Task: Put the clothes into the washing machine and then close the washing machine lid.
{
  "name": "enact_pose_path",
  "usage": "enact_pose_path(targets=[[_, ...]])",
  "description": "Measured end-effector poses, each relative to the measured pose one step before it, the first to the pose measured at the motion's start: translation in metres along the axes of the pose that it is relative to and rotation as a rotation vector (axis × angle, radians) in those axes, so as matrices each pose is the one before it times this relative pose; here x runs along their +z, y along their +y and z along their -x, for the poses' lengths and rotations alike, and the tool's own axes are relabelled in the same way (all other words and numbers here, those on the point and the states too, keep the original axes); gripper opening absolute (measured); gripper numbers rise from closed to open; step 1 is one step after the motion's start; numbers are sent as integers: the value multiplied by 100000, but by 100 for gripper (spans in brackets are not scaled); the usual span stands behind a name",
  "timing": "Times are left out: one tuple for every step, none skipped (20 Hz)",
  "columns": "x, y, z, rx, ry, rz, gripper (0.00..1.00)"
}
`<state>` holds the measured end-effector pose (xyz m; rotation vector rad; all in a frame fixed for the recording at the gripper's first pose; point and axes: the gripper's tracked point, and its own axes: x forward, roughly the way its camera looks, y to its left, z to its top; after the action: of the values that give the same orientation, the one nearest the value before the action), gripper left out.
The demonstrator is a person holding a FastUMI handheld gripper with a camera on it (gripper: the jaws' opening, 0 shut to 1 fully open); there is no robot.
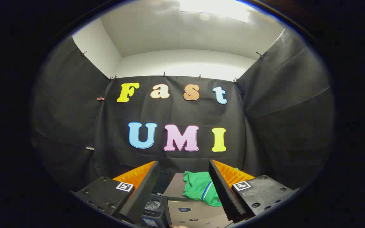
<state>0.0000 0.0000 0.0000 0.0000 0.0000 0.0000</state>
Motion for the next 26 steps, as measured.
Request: enact_pose_path(targets=[[21,18,-12,214,-264,556,98],[-62,-45,-9,6,-112,416,98],[-43,-28,-29,-133,79,341,98],[-4,21,-60,-221,118,178,98],[15,19,-25,-39,71,-126,98],[49,18,-6,52,96,-440,98],[-4,37,1,215,61,-581,98],[33,-17,5,44,214,-450,98],[-8,-52,-12,-300,309,-259,98],[27,66,-34,-189,392,-56,98],[9,15,-23,-140,265,111,98],[21,-71,-16,-316,141,266,98],[21,6,-31,-267,-9,101,98],[-4,36,-27,-162,-119,-124,98],[39,-22,-13,-172,-82,-230,98],[-20,-30,-85,-274,31,-132,98],[-37,33,-44,-17,70,12,98],[-17,8,0,111,231,112,98],[-106,3,14,86,392,164,98],[10,-71,-33,-165,495,163,98],[-74,-45,-26,-370,473,88,98],[-14,-13,-57,-507,363,2,98],[-26,-40,-91,-475,223,45,98],[-34,-86,-75,-796,110,166,98],[-24,-105,-185,-831,76,179,98],[-200,21,-56,-595,211,168,98]])
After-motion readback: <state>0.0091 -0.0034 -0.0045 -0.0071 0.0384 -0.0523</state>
